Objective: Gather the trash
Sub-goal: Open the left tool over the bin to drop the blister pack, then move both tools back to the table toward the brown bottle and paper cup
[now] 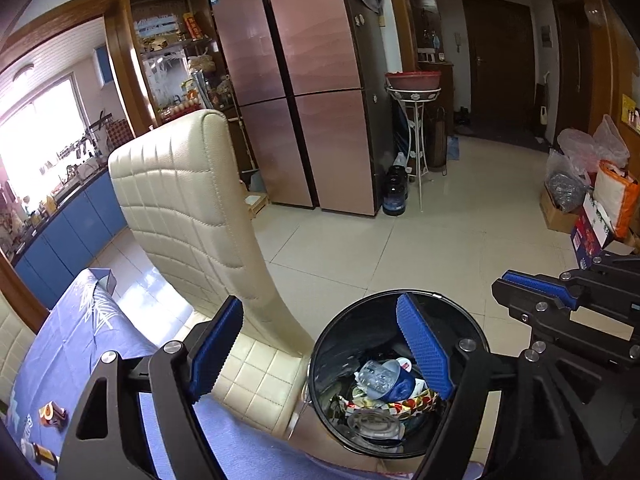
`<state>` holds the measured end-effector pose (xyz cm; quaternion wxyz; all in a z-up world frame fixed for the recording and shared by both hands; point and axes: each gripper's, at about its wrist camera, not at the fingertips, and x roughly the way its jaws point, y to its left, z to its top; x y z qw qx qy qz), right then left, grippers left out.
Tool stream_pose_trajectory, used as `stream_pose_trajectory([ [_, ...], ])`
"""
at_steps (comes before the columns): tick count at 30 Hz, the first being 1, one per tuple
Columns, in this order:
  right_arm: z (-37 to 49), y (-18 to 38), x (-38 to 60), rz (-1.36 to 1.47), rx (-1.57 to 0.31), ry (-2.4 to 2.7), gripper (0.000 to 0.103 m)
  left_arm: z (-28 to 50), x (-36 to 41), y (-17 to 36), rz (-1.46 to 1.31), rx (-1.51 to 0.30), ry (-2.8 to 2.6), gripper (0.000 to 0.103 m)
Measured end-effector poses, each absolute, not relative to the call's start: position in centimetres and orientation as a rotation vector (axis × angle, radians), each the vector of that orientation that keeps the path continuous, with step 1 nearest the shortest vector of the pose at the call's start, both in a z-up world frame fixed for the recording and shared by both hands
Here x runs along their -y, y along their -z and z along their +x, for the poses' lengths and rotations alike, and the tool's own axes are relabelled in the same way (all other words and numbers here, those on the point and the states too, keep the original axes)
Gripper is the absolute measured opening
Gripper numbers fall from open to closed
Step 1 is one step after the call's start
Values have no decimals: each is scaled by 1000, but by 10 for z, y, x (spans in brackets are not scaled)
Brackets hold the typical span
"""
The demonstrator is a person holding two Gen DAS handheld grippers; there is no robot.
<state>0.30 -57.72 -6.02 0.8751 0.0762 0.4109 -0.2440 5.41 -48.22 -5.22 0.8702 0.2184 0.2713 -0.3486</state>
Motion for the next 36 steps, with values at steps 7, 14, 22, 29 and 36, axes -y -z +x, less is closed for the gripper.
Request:
stream_pose_trajectory([
  [7,18,59,554,135,-863,469,8,68,443,48,433,-590,630,79],
  [14,42,59,508,49,-875,389,8,88,381,46,381,-626,495,80],
  [22,73,63,440,-17,-884,251,11,104,287,50,313,-676,308,80],
  [29,97,56,359,-111,-812,128,78,113,201,58,256,-721,144,80],
  [36,129,60,288,-158,-837,-18,78,128,119,65,200,-751,18,80],
])
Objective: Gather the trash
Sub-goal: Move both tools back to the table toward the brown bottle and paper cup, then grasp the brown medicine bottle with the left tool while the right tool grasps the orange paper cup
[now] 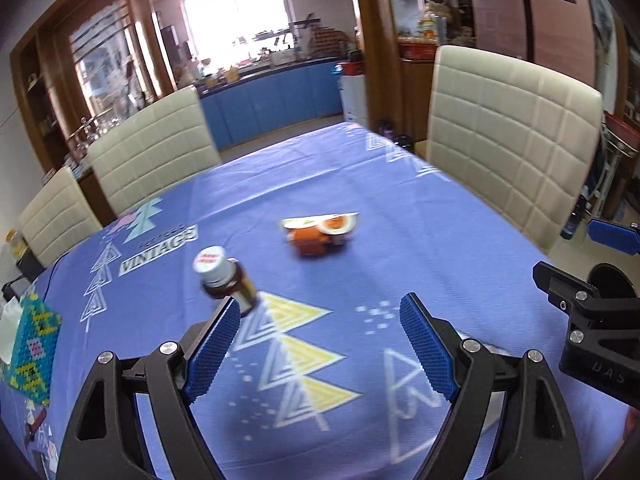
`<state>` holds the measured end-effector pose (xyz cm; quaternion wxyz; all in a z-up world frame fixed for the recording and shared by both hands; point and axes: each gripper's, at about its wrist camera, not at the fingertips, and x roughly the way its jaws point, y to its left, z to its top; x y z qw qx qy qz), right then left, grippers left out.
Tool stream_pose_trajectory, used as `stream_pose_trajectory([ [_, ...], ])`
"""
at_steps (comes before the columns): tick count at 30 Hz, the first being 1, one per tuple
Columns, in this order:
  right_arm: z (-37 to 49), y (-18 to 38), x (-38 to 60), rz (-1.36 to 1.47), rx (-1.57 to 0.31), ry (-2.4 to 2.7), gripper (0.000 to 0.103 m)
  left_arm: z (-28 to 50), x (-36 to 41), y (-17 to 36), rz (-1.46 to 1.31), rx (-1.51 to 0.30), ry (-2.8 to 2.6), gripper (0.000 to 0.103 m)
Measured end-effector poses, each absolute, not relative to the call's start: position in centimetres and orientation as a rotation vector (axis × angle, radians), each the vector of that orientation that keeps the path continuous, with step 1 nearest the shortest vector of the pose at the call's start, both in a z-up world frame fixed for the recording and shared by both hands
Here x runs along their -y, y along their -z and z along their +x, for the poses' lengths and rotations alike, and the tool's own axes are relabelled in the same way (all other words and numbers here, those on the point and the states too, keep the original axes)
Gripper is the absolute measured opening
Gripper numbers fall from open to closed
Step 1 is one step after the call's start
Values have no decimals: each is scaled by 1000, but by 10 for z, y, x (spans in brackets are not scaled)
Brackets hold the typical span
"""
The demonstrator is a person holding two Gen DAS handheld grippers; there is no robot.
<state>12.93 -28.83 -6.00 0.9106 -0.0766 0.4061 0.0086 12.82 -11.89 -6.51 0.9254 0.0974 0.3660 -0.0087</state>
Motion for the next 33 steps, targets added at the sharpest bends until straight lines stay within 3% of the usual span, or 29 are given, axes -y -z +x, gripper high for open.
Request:
stream_pose_trajectory([
  [5,153,63,246,-189,-843,-95,79,146,85,72,171,-775,-33,80],
  [10,175,65,214,-252,-828,-142,88,166,61,83,149,-794,-55,80],
  [31,265,108,164,-274,-854,-326,89,231,23,139,106,-865,-76,80],
  [33,271,111,161,-276,-852,-336,89,235,17,139,77,-866,-89,75],
])
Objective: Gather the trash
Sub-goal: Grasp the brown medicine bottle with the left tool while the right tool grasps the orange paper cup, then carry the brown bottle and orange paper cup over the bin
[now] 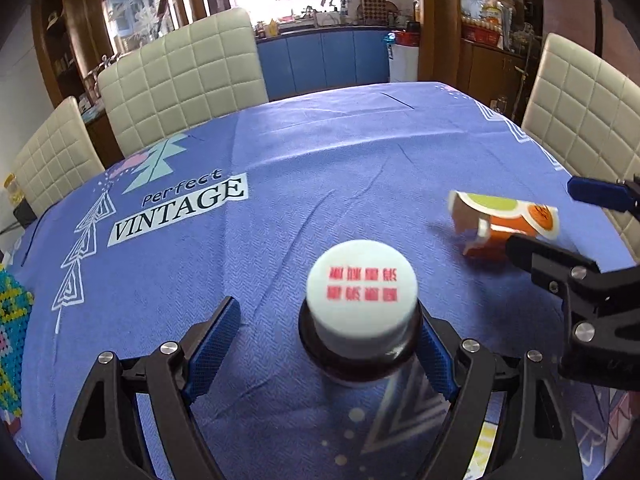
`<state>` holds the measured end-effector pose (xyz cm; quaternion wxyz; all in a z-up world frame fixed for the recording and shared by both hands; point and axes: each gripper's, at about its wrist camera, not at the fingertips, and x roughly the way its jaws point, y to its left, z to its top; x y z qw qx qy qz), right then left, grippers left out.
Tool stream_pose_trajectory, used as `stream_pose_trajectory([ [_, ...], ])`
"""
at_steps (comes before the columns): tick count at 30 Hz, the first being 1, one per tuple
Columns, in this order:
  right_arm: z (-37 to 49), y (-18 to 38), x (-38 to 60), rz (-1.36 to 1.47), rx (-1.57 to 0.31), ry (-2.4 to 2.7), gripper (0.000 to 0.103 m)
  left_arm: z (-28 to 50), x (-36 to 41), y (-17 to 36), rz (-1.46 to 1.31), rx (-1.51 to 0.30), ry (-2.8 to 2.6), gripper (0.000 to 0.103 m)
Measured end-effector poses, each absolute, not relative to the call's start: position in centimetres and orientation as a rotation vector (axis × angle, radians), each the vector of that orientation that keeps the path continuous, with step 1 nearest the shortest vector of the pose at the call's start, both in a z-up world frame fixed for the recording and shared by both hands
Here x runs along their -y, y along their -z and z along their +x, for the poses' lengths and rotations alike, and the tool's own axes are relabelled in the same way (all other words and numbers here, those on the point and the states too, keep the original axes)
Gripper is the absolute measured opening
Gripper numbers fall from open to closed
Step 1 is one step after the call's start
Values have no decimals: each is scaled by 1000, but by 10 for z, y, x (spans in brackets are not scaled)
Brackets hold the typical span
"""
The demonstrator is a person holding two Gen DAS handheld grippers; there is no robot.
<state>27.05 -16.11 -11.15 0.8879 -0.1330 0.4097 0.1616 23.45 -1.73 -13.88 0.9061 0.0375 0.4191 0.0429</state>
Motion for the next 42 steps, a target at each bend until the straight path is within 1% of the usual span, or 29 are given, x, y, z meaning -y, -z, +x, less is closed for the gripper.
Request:
stream_pose_trajectory([
  [1,273,114,160,-270,-856,-346,89,235,16,138,71,-862,-95,73],
  [3,276,117,156,-270,-859,-353,89,237,13,138,65,-864,-97,64],
  [4,277,119,153,-278,-860,-356,89,238,12,139,58,-868,-95,62],
  [6,278,122,149,-288,-857,-365,88,238,11,139,54,-870,-97,54],
  [7,278,123,148,-289,-854,-368,87,238,11,139,54,-869,-97,52],
  [9,277,124,145,-295,-850,-374,79,237,11,139,49,-868,-95,45],
  [10,276,126,142,-309,-849,-375,67,236,11,138,50,-865,-101,44],
  [13,272,128,139,-337,-844,-384,64,234,9,137,47,-853,-108,44],
  [16,266,125,142,-330,-832,-382,63,229,11,135,60,-843,-116,44],
  [26,242,109,160,-303,-849,-365,63,206,27,127,86,-844,-80,44],
  [35,197,88,180,-283,-849,-353,64,175,42,101,102,-805,-52,44],
  [42,159,79,200,-283,-847,-334,64,146,65,94,125,-792,2,44],
])
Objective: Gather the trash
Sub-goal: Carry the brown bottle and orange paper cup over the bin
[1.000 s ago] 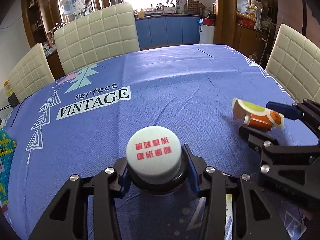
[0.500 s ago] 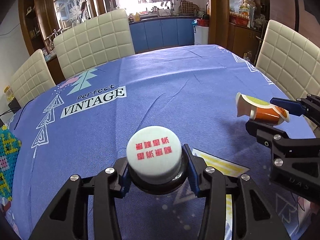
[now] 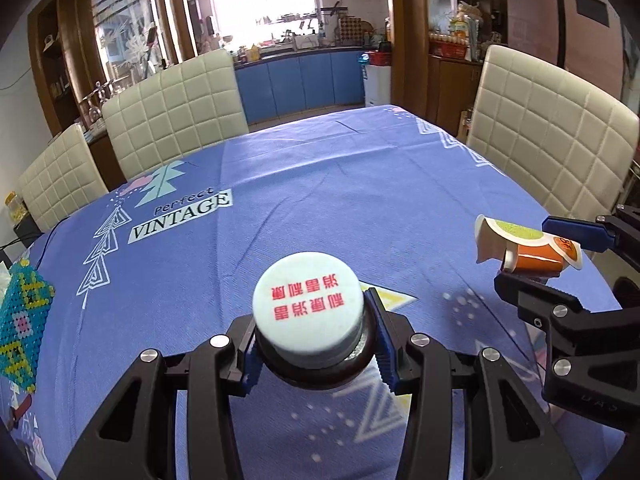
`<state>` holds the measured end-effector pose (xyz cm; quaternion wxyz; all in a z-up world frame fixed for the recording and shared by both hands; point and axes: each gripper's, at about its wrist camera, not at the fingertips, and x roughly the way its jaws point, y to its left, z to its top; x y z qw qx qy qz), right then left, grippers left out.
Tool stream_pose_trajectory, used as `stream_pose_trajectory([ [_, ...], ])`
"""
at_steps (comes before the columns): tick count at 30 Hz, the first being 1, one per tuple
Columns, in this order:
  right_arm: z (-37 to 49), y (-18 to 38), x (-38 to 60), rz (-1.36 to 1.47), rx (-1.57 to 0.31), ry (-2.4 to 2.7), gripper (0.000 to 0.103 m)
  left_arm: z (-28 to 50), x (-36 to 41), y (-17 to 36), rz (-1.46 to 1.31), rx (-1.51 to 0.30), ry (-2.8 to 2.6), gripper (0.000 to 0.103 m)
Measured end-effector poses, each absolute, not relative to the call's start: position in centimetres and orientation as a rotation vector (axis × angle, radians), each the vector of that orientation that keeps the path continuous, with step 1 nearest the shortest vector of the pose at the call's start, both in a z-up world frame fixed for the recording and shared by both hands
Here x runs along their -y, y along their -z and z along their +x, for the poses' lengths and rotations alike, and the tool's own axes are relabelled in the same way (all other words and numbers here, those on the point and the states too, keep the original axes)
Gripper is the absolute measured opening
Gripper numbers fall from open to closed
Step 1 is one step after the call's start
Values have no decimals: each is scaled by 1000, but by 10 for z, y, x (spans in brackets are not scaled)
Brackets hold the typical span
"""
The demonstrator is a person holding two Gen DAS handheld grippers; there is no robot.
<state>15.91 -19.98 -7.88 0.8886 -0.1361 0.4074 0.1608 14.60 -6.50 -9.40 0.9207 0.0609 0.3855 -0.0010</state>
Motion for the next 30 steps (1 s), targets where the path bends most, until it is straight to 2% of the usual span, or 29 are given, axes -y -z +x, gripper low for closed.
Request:
stream_pose_trajectory([
  [30,69,55,319,-174,-830,-142,65,85,188,85,237,-767,217,44],
])
